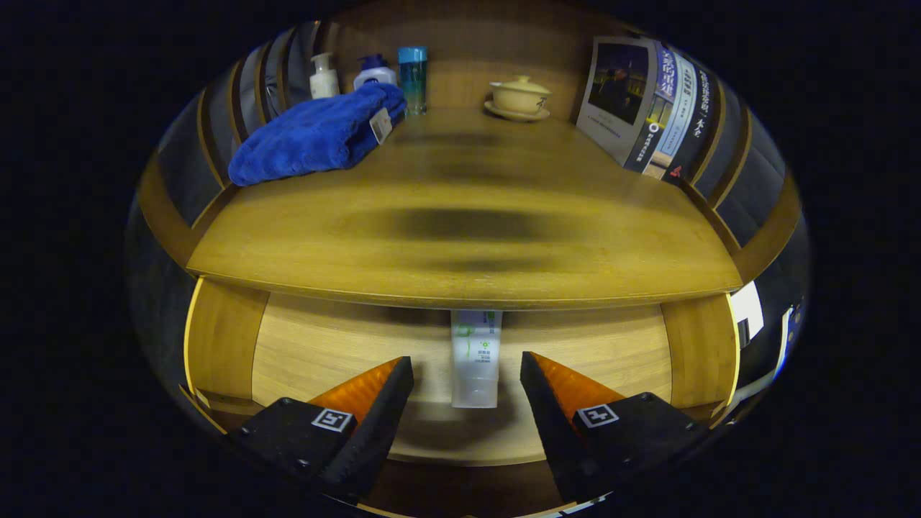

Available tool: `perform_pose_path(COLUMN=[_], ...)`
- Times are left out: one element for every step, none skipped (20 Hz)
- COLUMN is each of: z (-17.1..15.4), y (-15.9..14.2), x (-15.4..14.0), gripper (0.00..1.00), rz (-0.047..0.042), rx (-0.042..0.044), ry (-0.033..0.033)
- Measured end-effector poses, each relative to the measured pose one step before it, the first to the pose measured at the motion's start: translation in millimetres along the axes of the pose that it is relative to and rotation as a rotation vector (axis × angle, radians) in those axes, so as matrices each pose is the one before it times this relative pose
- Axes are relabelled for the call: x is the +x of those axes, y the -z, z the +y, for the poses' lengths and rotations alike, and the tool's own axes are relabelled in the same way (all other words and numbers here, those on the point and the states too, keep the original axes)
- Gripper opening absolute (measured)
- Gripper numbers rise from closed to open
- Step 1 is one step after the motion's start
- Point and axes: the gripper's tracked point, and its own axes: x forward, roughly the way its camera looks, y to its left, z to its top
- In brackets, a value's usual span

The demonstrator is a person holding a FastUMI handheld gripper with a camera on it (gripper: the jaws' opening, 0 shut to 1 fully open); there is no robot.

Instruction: Pull open the drawer, take out the items inside it, and place them on the countertop above the cabinet.

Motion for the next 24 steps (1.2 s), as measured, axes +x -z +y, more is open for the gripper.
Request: perform_pose_path(z=[0.43,-0.4,-2.69,-1.17,-0.41,-0.66,1.67,-0.72,-2.65,-1.32,-0.36,-0.64,-0.12,-0.77,-0.27,-0.91,-0.56,0.09,-0.44,4.54,-6.98,-3.37,-2.22,-2.61], y=[-0.48,0.01,-0.19,0.66,1.8,2.28,1.67,0.76,3.34,2.99,1.42,-1.55,0.94,-0.78,-2.48,-2.43,-1.78,-2.15,-2.64,18.46,-14.83,0.47,-0.83,2.14], x=[3.23,4.44,2.69,2.16,3.19,2.74,2.85,2.81,4.06,2.23,-1.13,-3.1,-6.17,-9.32,-9.47,-11.44,-13.14,-12.67,-14.05,-1.78,-8.5,-12.51,-1.61,-6.2], gripper=[0.96,0.96,0.95,0.91,0.87,0.84,0.8,0.76,0.72,0.68,0.65,0.62,0.59,0.56,0.53,0.5,0.47,0.46,0.46,0.47,0.43,0.39,0.39,0.39], rz=[0.02231,0.01921,0.01776,0.01748,0.02247,0.02305,0.02061,0.01711,0.01381,0.01687,0.00215,0.0012,0.00279,-0.00836,-0.01689,-0.0145,-0.0095,-0.01112,-0.01231,-0.01479,-0.01331,-0.01257,-0.01073,-0.00487], rx=[0.00327,-0.00297,-0.00204,-0.00479,-0.00477,-0.00115,0.00213,0.00051,-0.00057,-0.00359,0.00778,-0.00188,0.00192,0.01173,0.00616,0.00496,0.00122,-0.00078,-0.00074,-0.00148,0.00915,-0.00643,0.00414,0.00426], ry=[-0.002,0.00054,0.00826,0.00863,0.00563,0.00353,0.00234,0.00607,0.00575,0.00798,0.00073,-0.00407,-0.0042,-0.00159,-0.00348,-0.00303,-0.00422,-0.00657,-0.00642,-0.00299,0.00057,-0.00106,0.0109,-0.00222])
